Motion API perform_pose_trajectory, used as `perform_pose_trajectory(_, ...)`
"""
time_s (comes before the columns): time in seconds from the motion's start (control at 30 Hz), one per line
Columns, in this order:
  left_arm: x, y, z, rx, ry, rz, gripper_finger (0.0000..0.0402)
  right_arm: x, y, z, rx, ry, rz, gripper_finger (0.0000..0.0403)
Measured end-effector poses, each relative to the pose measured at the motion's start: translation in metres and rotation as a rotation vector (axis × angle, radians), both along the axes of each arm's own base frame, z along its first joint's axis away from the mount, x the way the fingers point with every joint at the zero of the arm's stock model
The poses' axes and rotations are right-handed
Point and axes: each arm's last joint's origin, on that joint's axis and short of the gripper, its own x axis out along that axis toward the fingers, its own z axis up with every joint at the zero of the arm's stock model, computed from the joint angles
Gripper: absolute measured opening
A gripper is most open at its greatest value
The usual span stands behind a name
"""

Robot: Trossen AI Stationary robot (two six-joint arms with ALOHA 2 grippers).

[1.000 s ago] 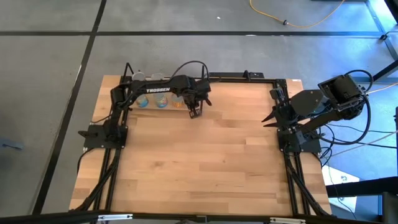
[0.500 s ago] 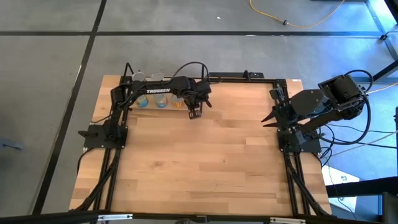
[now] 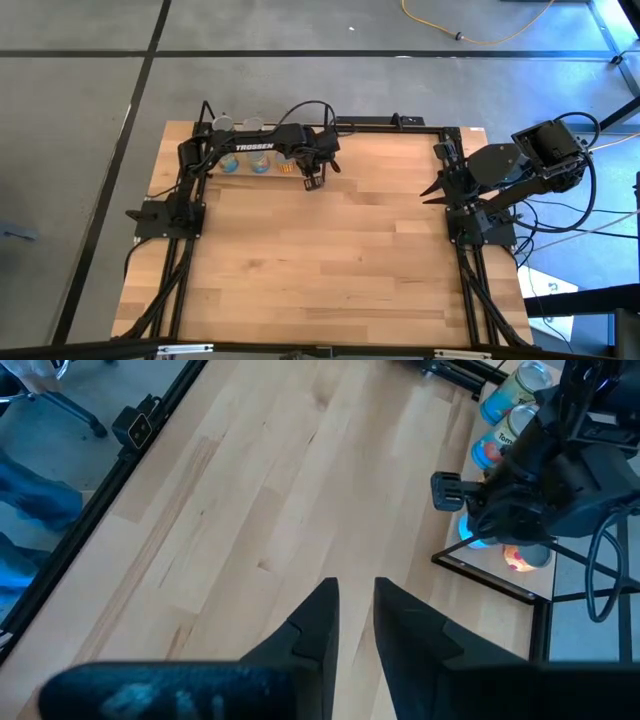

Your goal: Pick and place cans onto a shelf

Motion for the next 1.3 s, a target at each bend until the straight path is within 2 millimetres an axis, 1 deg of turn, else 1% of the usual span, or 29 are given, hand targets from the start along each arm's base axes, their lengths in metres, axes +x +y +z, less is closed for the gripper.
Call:
perform_pose_trajectory(0.17, 0.0013, -0.0042, -0.0001, -0.015, -0.004, -0.006, 0.0038, 0.0000, 0.0000, 0.0000, 0.000, 0.000, 0.000, 0.0069)
perform_pose_trajectory(0.4, 0.0012, -0.0038, 0.0000, 0.000, 0.001, -0.004, 0.0038, 0.0000, 0.0000, 0.0000, 0.000, 0.000, 0.000, 0.0069)
perform_pose_trajectory(0.67, 0.0011, -0.0035, 0.0002, 0.010, 0.003, -0.003, 0.0017, 0.0000, 0.0000, 0.0000, 0.000, 0.000, 0.000, 0.0069)
perform_pose_trajectory(0.97, 0.0011, -0.0036, 0.0001, 0.007, 0.002, -0.004, 0.0039, 0.0000, 0.0000, 0.0000, 0.000, 0.000, 0.000, 0.0069)
perform_pose_trajectory(1.3, 0.0010, -0.0042, 0.0001, 0.005, 0.004, 0.002, 0.0040, -0.0001, 0.0000, 0.0000, 0.000, 0.001, 0.000, 0.0069)
